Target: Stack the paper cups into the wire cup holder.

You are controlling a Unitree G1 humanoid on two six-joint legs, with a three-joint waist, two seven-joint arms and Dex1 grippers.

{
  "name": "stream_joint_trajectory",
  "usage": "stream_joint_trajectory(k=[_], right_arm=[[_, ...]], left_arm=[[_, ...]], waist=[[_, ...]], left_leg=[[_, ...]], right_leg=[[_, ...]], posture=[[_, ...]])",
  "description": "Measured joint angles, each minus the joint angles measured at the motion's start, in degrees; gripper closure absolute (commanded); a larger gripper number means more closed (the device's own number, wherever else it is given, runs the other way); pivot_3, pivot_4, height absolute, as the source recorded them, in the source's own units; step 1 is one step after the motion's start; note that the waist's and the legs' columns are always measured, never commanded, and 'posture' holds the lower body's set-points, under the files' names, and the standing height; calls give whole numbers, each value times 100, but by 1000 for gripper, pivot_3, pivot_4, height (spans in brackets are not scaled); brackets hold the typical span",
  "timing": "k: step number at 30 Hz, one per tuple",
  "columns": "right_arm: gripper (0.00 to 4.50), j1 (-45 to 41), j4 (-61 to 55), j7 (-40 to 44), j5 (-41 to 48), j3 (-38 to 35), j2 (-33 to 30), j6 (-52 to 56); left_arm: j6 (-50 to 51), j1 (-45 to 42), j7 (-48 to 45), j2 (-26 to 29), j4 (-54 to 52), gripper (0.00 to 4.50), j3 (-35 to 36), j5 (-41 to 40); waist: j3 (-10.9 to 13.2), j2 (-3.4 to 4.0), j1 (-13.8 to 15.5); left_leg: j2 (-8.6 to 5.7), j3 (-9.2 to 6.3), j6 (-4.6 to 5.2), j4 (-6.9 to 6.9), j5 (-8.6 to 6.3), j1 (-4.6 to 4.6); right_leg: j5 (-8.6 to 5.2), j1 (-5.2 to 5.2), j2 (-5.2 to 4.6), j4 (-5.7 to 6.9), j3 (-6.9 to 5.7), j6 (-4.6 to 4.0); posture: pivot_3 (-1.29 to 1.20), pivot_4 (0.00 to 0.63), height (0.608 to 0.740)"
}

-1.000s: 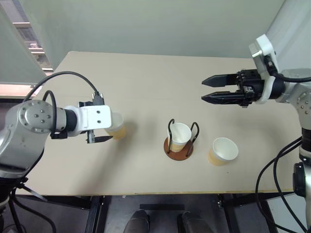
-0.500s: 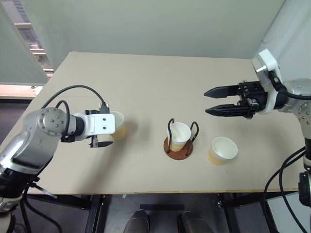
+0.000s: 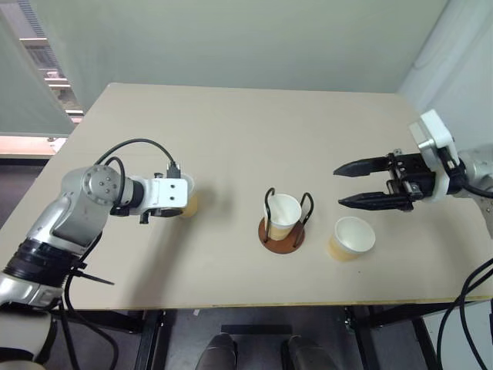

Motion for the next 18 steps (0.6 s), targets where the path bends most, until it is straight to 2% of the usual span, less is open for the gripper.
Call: stream_joint_trajectory(k=[2, 3, 13, 18], right_arm=[[1512, 54, 25, 99, -6, 0, -58, -123], [1512, 59, 33, 126, -6, 0, -89, -157], [1512, 189, 187, 447, 11, -6, -417, -318], [1512, 301, 330, 829, 26, -74, -847, -291]], left_arm=[[50, -62, -164, -62, -2, 4257, 19, -155], [96, -75, -234, -66, -6, 4484, 38, -235], [1174, -256, -1173, 32, -885, 4484, 651, -1598], [1926, -1069, -1323, -196, -1029, 4484, 767, -2293]], waist=[[0, 0, 1], [0, 0, -1], [-1, -1, -4], [-1, -1, 52]], left_leg=[[0, 1, 0, 1, 0, 0], [0, 1, 1, 2, 1, 0], [2, 2, 4, 2, 5, 1], [0, 2, 8, 9, 9, -3]], right_leg=[[1, 2, -1, 0, 1, 2], [1, 2, 0, 0, 1, 3], [1, 4, 2, 1, 1, 4], [5, 17, -2, -4, 1, 12]], posture=[[0, 150, 740], [0, 150, 740], [0, 150, 740], [0, 150, 740]])
